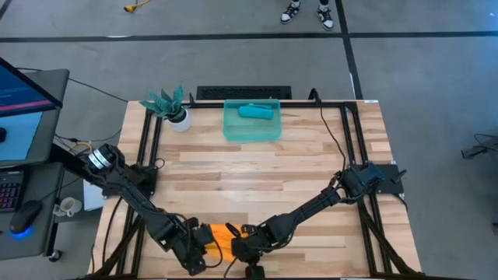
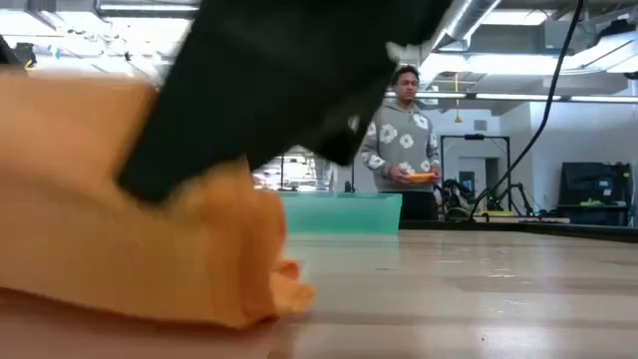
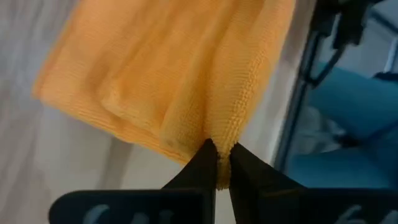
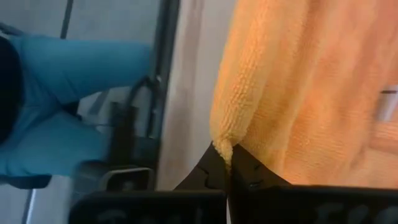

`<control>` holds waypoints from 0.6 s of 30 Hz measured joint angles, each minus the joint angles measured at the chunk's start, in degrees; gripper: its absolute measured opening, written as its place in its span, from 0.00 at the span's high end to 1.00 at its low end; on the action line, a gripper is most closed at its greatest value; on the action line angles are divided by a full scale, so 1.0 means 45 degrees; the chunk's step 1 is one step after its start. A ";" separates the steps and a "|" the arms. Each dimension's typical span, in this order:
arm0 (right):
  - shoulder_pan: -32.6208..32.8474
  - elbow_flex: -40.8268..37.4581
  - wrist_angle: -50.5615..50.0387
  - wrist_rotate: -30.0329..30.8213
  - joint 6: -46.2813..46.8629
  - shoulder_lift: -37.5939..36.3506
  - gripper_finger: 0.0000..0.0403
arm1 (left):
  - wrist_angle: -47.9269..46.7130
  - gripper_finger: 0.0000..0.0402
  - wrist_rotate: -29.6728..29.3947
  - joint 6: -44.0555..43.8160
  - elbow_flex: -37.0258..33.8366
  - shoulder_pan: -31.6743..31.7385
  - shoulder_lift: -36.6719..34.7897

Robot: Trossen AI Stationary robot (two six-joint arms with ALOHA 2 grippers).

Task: Roll microfiber towels into tight, uniform cylinder then place into a basket
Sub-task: Roll the yellow microfiber cloth

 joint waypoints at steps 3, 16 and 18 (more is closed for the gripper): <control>0.0050 0.0562 -0.0549 0.0038 0.0384 0.0000 0.98 | -0.0328 0.96 0.0406 -0.0746 0.0010 0.0332 -0.0254; -0.1003 0.1407 -0.3682 -0.0010 0.0765 -0.0015 0.98 | -0.1650 0.95 0.4038 0.0495 0.0034 0.3183 -0.0277; -0.1004 0.1421 -0.3695 0.0000 0.0631 -0.0031 0.98 | -0.1889 0.95 0.4112 0.0827 0.0032 0.3397 -0.0277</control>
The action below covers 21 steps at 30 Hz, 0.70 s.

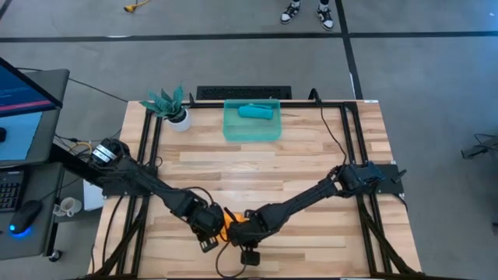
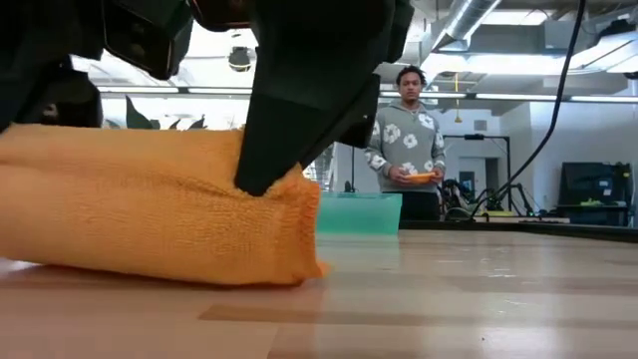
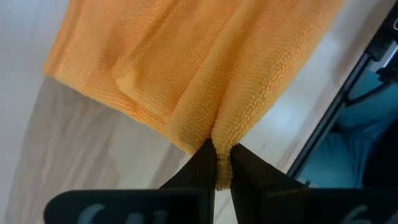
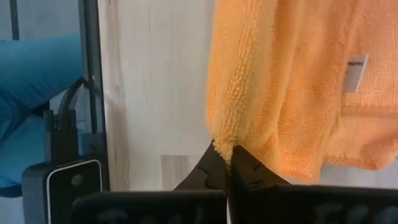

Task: Roll microfiber towels into tight, uniform cylinder then place into a basket
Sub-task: Roll the yellow microfiber cloth

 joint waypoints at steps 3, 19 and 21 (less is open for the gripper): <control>0.0154 0.0005 -0.0038 0.0014 -0.0273 -0.0008 0.98 | 0.0149 0.95 -0.0018 0.0567 0.0002 0.0030 0.0000; 0.0222 0.0005 -0.0960 0.2813 0.0413 -0.0509 0.99 | -0.0068 0.98 -0.0381 0.1622 -0.0662 0.0697 -0.0053; 0.0133 -0.0027 -0.1247 0.3394 0.0433 -0.0559 0.99 | 0.0324 0.98 -0.0330 0.1617 -0.1074 0.0939 -0.0053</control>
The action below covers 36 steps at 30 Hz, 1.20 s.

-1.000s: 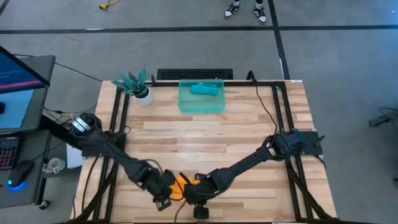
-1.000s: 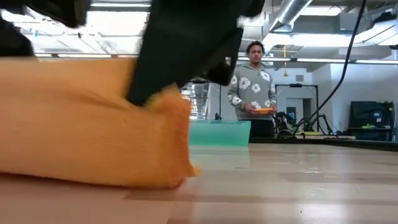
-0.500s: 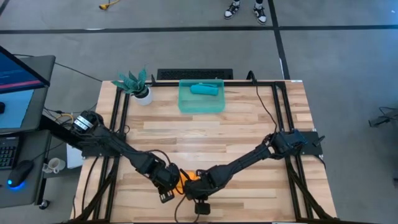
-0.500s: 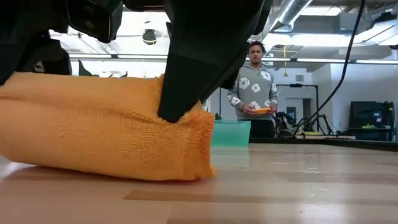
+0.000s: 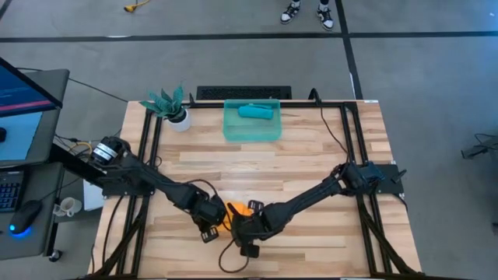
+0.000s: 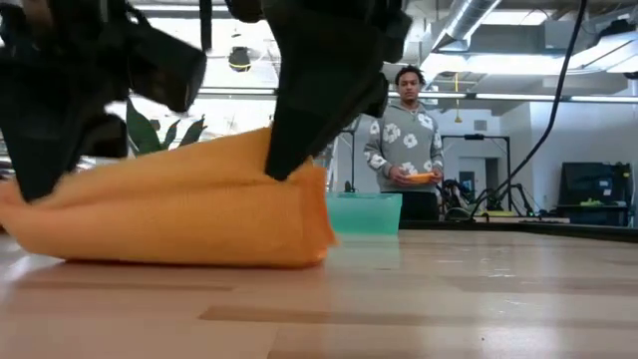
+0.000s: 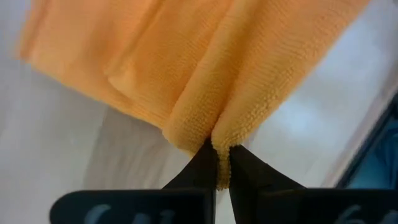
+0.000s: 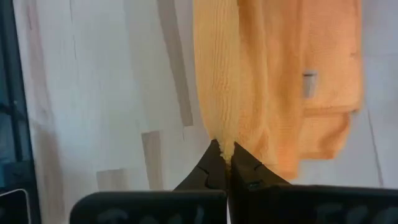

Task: Roll microfiber towels into tight, uniform cylinder then place into a basket
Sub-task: Roll the yellow microfiber cloth

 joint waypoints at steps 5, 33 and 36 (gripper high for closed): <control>-0.0535 0.0008 -0.0358 -0.0259 -0.0105 -0.0075 0.99 | 0.0651 0.98 0.0512 0.0386 -0.0483 0.0630 0.0000; -0.2009 -0.0271 -0.0847 -0.1011 -0.4013 -0.0603 0.99 | -0.0609 0.98 0.0539 0.2695 -0.0726 0.1269 -0.2171; -0.2316 -0.0301 -0.0943 -0.0997 -0.4536 -0.0699 0.99 | -0.0699 0.99 -0.0299 0.3046 -0.0736 0.1234 -0.2554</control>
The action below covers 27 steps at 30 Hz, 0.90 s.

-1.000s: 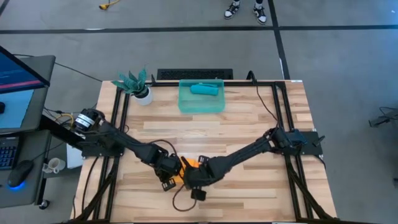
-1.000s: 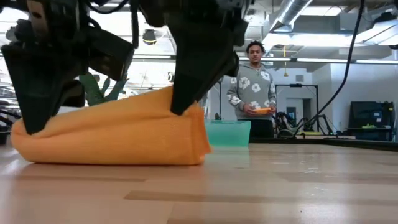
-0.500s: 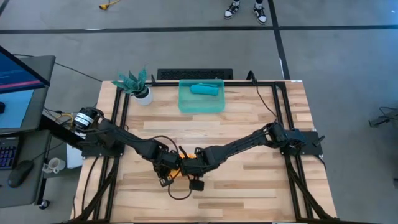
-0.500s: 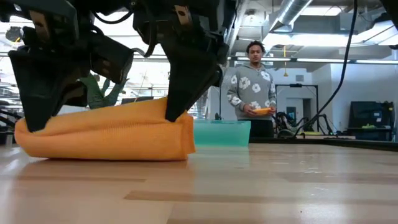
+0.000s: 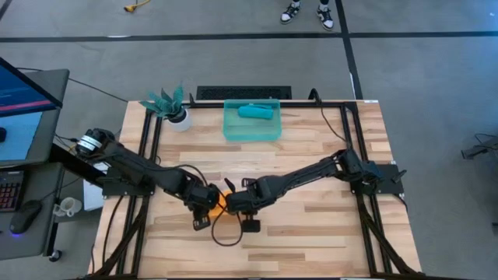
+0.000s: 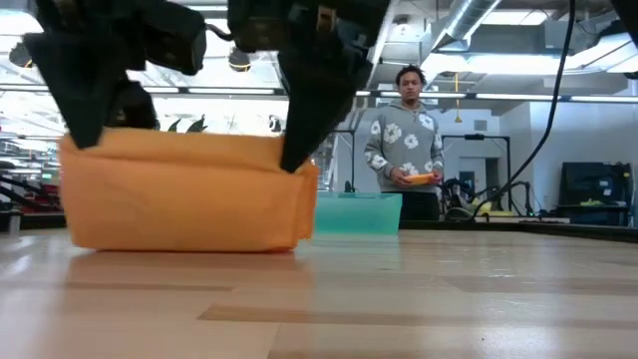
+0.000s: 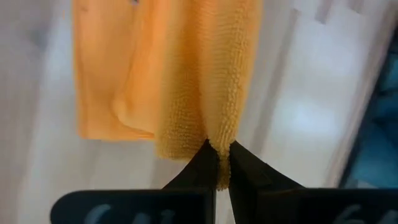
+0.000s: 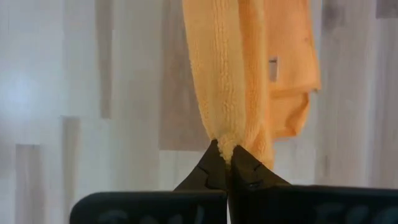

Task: Roll microfiber towels into tight, uniform cylinder then place into a basket
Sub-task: Roll the yellow microfiber cloth

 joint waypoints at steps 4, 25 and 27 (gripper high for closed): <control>-0.0620 -0.0011 -0.0049 -0.0477 -0.0443 -0.0032 0.99 | -0.0148 0.99 -0.0773 0.0191 -0.0005 0.0036 0.0041; -0.2273 -0.5052 0.6731 -0.3007 0.1062 -0.2028 0.99 | -0.0610 0.99 -0.2432 0.0446 0.0015 0.0335 0.0237; -0.2652 -0.5158 0.7086 -0.3351 0.1781 -0.2024 0.98 | -0.0618 0.99 -0.2751 0.0429 0.0015 0.0495 0.0232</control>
